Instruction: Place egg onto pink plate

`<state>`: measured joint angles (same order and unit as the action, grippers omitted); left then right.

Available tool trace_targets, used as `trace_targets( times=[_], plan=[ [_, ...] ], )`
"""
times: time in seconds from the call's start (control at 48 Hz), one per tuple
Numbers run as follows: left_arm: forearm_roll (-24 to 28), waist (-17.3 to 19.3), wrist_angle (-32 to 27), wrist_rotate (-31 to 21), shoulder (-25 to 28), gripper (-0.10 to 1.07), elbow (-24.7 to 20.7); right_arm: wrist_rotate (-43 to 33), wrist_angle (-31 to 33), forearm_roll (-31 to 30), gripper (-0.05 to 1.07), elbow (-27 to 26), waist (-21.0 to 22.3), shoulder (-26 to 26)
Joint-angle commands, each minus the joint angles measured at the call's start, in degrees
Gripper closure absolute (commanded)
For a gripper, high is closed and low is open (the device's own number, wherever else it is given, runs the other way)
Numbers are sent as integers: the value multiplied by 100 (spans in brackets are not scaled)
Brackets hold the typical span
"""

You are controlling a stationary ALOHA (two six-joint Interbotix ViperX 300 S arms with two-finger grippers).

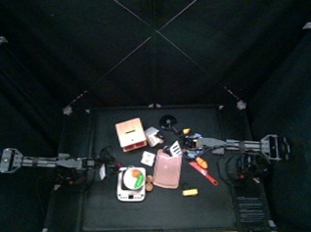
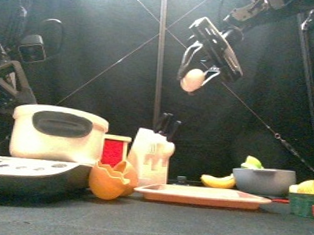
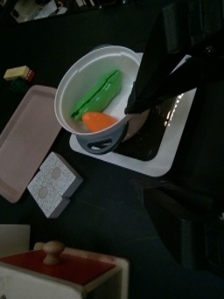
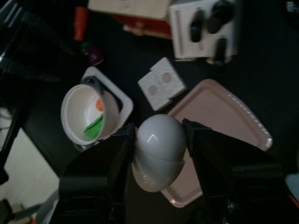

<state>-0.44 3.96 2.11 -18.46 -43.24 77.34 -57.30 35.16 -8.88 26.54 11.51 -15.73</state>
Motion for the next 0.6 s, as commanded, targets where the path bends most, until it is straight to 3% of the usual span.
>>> trace_targets(
  times=[0.0, 0.333, 0.583],
  plan=[
    [26, 26, 18, 9, 18, 4, -141, -677, 149, -747, 37, 18, -97, -272],
    [53, 79, 9, 9, 18, 4, -141, -4078, -563, -2751, 37, 1037, -1028, -9],
    [53, 141, 9, 0, 18, 4, -141, -6697, -44, -4641, 37, 1230, -1696, 659]
  ],
)
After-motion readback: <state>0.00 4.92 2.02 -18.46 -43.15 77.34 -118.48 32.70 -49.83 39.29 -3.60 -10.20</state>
